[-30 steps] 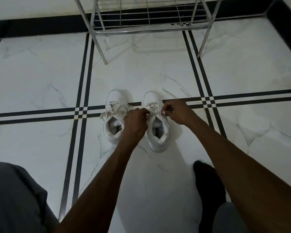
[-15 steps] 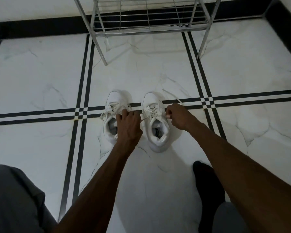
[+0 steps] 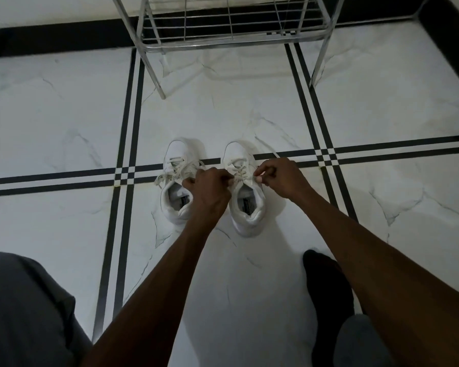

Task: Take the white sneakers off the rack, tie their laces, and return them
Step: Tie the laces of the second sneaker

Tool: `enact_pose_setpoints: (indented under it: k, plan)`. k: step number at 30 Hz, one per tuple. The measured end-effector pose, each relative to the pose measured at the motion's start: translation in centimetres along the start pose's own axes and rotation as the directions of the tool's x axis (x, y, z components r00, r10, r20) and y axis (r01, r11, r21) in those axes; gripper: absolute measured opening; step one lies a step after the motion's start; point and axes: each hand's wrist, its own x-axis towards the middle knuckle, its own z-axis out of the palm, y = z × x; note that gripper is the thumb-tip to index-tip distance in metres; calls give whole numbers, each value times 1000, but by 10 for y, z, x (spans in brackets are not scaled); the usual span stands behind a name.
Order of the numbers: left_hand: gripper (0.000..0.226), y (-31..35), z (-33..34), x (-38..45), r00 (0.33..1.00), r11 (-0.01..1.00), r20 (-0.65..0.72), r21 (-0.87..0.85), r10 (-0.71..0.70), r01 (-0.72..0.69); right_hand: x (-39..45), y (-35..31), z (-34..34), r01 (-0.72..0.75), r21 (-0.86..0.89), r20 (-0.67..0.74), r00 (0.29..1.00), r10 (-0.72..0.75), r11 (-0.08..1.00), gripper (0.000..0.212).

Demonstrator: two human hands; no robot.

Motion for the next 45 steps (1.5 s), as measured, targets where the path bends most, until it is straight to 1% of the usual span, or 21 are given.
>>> enact_pose_setpoints:
  k: [3,5,8,12,16,18,20,21,24,26,27,28,29,30,32,34,36,38,40,42,45]
  plan:
    - [28,-6,0,0,980,956,-43,236,192,-177,2,-6,4,32,-122,-53,998,-39,992,14]
    - [31,-11,4,-1,956,913,-73,326,283,-245,1,-7,5,-8,-175,-62,998,-3,985,14]
    - [43,-15,7,-2,934,885,-112,374,340,-278,0,-3,7,-46,-180,-68,997,34,983,13]
    - [34,-19,10,-2,943,890,-91,370,321,-267,1,-1,12,-73,-196,-83,995,58,978,9]
    - [26,-20,12,-2,972,940,-34,265,233,-216,2,-4,15,-110,-223,-85,992,93,969,9]
    - [23,-13,8,0,989,974,13,176,145,-145,5,-4,13,-151,-214,-62,988,140,965,8]
    - [22,-7,2,4,996,998,84,62,28,-33,6,-3,9,-154,-171,-7,988,155,973,7]
    - [22,-5,-2,5,994,1000,112,27,-2,-1,7,-3,5,-134,-153,31,990,141,979,9]
    - [6,-7,-11,9,989,999,144,-38,26,-21,7,-4,-10,-108,-128,181,975,130,986,20]
    - [22,-12,-20,14,989,995,145,-97,27,-13,8,-7,-22,-186,-42,265,945,190,982,26]
    - [33,-12,-27,15,989,988,144,-156,28,-5,9,-9,-27,-236,54,290,934,211,970,26]
    - [43,-13,-34,17,990,969,137,-248,27,7,10,-12,-31,-278,175,300,929,217,944,28]
    - [47,-11,-40,18,990,931,136,-365,28,24,9,-16,-35,-301,305,303,930,208,903,30]
    - [44,-9,-45,18,988,869,153,-492,28,52,10,-20,-37,-304,422,300,936,185,854,31]
    - [42,-1,-54,19,975,715,221,-687,35,130,11,-32,-39,-278,583,283,950,131,763,32]
    - [49,0,-56,25,962,597,270,-777,30,200,14,-41,-37,-281,679,286,952,107,679,30]
    - [46,3,-57,27,956,525,294,-815,10,245,16,-46,-35,-291,733,296,950,96,615,29]
    - [33,7,-55,25,961,504,277,-830,0,239,18,-48,-33,-274,734,277,956,95,622,28]
    - [24,12,-52,21,967,500,254,-840,14,213,17,-47,-29,-232,682,239,967,89,693,26]
    - [23,13,-46,20,975,524,222,-834,35,171,17,-44,-24,-184,632,209,976,64,753,24]
    - [24,9,-37,21,979,596,188,-795,72,109,17,-42,-20,-146,596,206,978,26,790,28]
